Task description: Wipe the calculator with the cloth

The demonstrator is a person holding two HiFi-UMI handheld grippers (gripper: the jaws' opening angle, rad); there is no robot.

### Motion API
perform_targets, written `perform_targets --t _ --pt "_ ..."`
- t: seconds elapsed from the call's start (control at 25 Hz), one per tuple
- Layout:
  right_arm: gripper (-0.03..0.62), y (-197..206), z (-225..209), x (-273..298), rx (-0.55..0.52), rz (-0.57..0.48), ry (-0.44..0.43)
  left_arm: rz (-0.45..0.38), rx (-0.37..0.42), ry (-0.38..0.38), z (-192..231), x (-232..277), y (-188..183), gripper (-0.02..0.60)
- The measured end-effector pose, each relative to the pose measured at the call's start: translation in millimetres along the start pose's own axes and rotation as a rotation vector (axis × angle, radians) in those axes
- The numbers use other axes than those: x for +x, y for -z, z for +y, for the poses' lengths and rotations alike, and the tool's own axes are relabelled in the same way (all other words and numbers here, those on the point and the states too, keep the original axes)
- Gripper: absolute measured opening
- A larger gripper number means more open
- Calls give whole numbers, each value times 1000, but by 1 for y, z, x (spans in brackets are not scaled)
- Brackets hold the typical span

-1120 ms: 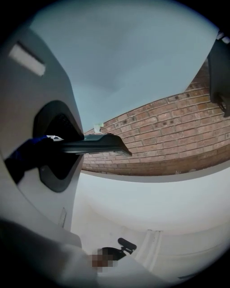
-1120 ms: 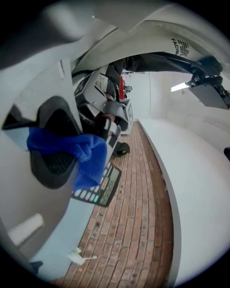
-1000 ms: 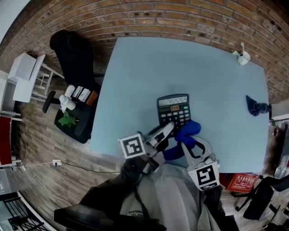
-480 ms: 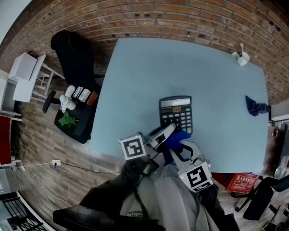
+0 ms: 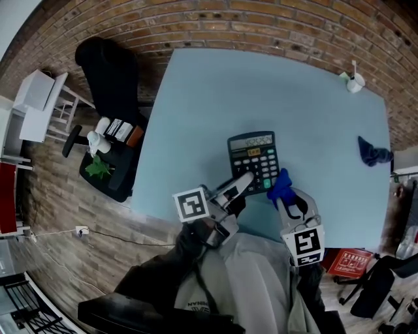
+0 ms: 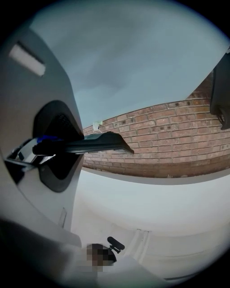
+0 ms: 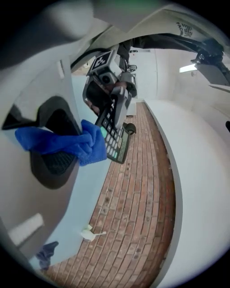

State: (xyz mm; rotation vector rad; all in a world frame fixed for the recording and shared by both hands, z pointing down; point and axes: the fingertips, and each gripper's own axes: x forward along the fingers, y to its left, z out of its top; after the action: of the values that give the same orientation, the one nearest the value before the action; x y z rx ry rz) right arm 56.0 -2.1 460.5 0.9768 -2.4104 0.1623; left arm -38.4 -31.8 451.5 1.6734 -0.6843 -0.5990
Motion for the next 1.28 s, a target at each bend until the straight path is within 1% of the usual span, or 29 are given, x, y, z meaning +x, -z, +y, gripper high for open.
perform_targets --t 0.08,0.16,0.24,0.28,0.32,0.4,0.44,0.52,0.56,0.64,0.76,0.84,0.92,0.96,1.04,1.12,1.2,1.28 --pt "86 -11 24 2 -33 -22 -72 2 0 -6 3 0 -3 77" --pt "86 -24 53 4 -99 -32 -149 22 11 -2 1 2 0 77" --pt "86 -33 68 4 -160 -42 -174 46 57 -2 -1 5 6 77" --pt "86 -37 66 3 -159 -58 -163 55 96 -5 -2 5 7 77" --pt "86 -40 56 1 -128 -80 -140 60 135 -8 -4 4 6 77" --pt "86 -47 25 -5 -36 -105 -64 73 191 -11 -7 3 4 77" --pt "86 -50 8 -8 -16 -101 -19 90 208 -7 -10 3 7 77" --pt "86 -58 -16 -10 -43 -86 51 137 237 10 -16 5 19 77" --pt "86 -63 -20 -9 -74 -80 62 161 253 17 -19 7 26 77" --pt "86 -76 -12 -4 -152 -70 46 202 293 17 -22 12 37 77" --pt "85 -95 26 7 -256 -70 -22 240 334 0 -19 13 40 78" --pt "86 -105 44 13 -292 -85 -54 257 358 -16 -16 11 42 77" --pt "86 -110 41 15 -310 -93 -42 267 387 -28 -16 10 47 78" --pt "86 -111 32 15 -311 -107 -16 266 391 -26 -17 9 48 80" --pt "86 -105 -1 14 -284 -116 67 251 383 -6 -21 8 47 84" --pt "86 -91 -37 8 -232 -75 143 223 368 20 -24 5 41 86" --pt "86 -75 -57 0 -169 -37 167 192 344 43 -25 3 33 86" --pt "86 -58 -57 -4 -100 -10 149 174 311 50 -22 3 30 84"
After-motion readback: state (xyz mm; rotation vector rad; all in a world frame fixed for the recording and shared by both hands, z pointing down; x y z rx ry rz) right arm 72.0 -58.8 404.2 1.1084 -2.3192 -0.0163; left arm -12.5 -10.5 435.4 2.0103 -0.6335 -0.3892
